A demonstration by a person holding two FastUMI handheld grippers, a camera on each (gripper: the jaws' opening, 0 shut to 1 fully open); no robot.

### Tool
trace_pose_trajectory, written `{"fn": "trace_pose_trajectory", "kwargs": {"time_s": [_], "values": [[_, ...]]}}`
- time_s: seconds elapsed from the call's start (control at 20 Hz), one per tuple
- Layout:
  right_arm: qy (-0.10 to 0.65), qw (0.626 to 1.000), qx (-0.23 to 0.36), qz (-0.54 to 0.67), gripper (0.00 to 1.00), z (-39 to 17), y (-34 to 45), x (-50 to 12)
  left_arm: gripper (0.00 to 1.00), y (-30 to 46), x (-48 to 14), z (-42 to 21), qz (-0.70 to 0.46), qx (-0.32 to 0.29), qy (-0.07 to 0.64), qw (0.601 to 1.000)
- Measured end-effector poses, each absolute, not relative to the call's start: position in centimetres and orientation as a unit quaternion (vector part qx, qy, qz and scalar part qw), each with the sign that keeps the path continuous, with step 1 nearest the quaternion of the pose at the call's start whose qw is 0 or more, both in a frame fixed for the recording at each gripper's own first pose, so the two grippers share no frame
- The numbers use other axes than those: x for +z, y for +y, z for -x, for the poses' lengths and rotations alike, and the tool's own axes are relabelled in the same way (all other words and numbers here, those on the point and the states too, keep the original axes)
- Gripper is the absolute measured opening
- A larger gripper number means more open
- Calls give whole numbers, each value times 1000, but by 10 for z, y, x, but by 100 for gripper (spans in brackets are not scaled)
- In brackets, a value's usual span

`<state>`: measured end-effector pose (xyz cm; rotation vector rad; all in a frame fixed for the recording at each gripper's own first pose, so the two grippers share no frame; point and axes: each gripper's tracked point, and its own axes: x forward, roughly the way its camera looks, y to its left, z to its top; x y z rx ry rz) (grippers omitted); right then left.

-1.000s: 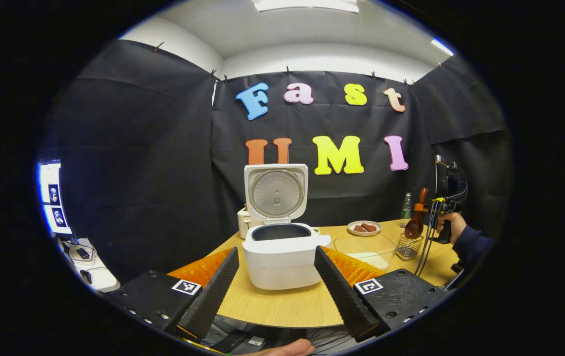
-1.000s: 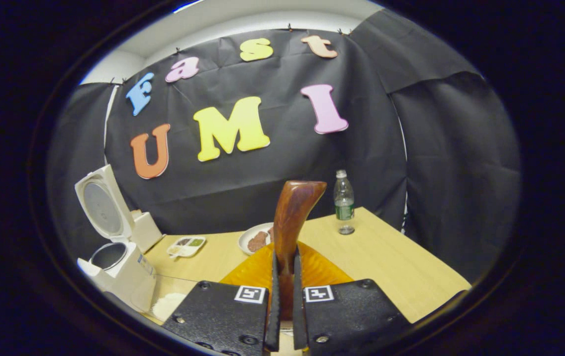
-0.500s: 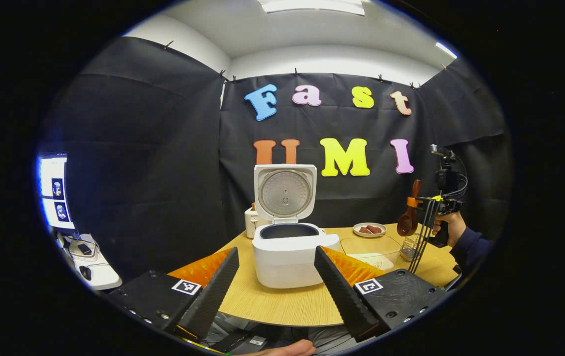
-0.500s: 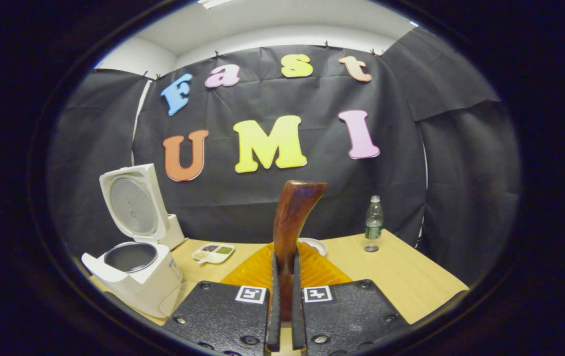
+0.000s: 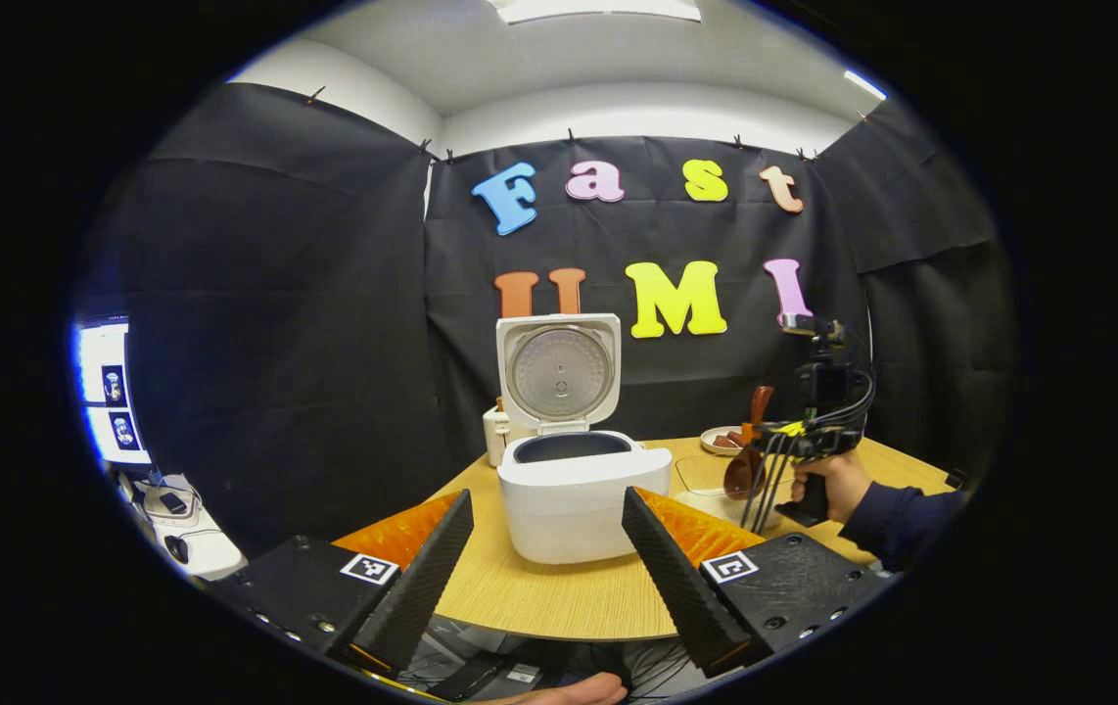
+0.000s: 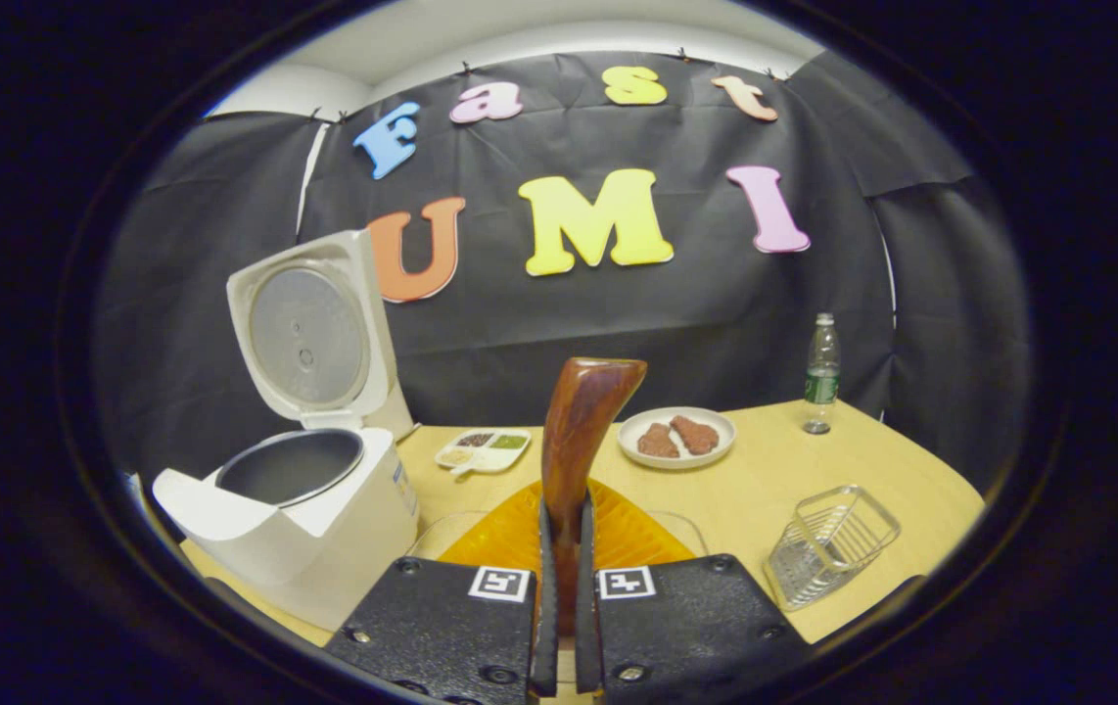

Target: Close the left gripper, press the button to open the rice cooker; take a wooden spoon from the chopstick holder with the right hand, scoop a spoonful of rice and pour it into the rice cooker, then put the wooden spoon back into the chopstick holder.

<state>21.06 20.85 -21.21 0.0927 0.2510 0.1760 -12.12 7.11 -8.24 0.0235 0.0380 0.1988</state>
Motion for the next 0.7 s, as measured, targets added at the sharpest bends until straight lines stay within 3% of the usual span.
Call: {"fn": "trace_pose_trajectory", "kwargs": {"time_s": [0.3,0.7], "values": [[157,983,98,-9,13,-206,247,-256,97,82,-86,124,8,99,18,995],[253,933,158,-199,13,-201,250,-257,96,90,-94,123,27,102,26,994]]}}
